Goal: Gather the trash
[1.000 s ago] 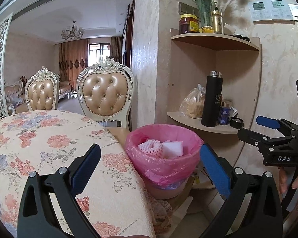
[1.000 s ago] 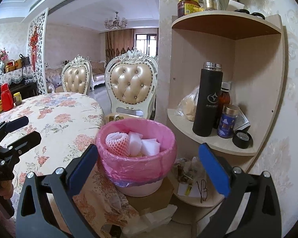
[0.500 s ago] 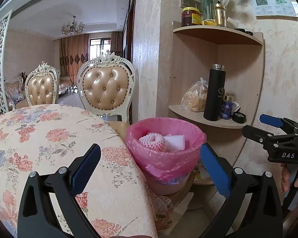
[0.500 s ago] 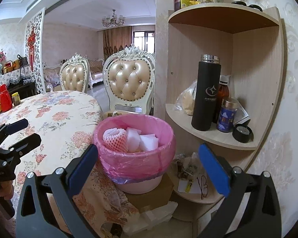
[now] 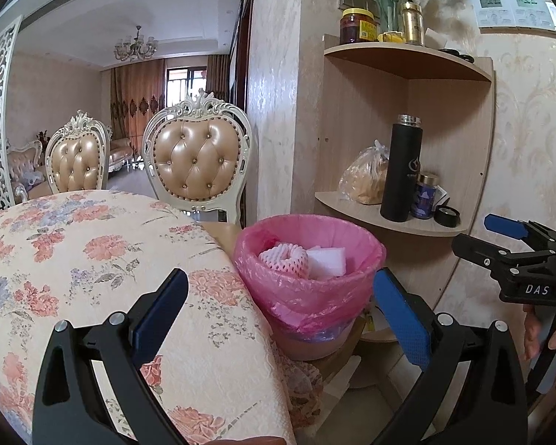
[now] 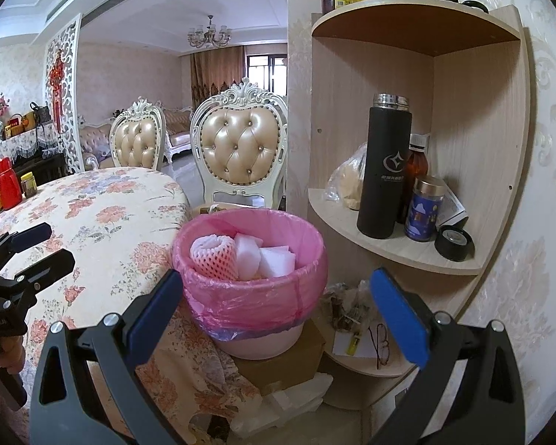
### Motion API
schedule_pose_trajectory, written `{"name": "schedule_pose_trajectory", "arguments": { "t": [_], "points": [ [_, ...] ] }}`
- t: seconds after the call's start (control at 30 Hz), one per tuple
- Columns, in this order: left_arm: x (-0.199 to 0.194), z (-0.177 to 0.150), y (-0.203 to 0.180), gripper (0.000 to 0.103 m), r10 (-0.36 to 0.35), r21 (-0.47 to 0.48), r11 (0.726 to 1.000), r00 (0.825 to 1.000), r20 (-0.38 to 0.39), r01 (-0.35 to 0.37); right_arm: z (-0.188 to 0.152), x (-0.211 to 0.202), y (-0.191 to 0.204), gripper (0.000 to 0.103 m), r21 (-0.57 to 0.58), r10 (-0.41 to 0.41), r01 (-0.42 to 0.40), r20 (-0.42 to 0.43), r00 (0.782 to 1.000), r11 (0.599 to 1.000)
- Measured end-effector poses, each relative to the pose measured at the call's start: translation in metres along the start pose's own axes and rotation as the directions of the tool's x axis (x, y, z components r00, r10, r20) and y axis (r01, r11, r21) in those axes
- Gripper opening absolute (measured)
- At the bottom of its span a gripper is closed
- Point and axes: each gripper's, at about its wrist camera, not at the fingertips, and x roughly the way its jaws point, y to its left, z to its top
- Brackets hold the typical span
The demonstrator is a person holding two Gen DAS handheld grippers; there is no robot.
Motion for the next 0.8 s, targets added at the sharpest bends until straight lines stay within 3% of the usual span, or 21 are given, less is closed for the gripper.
{"name": "schedule_pose_trajectory", "arguments": {
  "t": [0.8],
  "points": [
    [0.001, -0.004, -0.0025, 0.096, -0.001, 0.017, 1.0, 1.0, -0.001, 0.001, -0.0008, 0.0023, 0.0011, 0.098, 0.001, 0.007, -0.007, -0.001, 1.0, 1.0]
  ]
}}
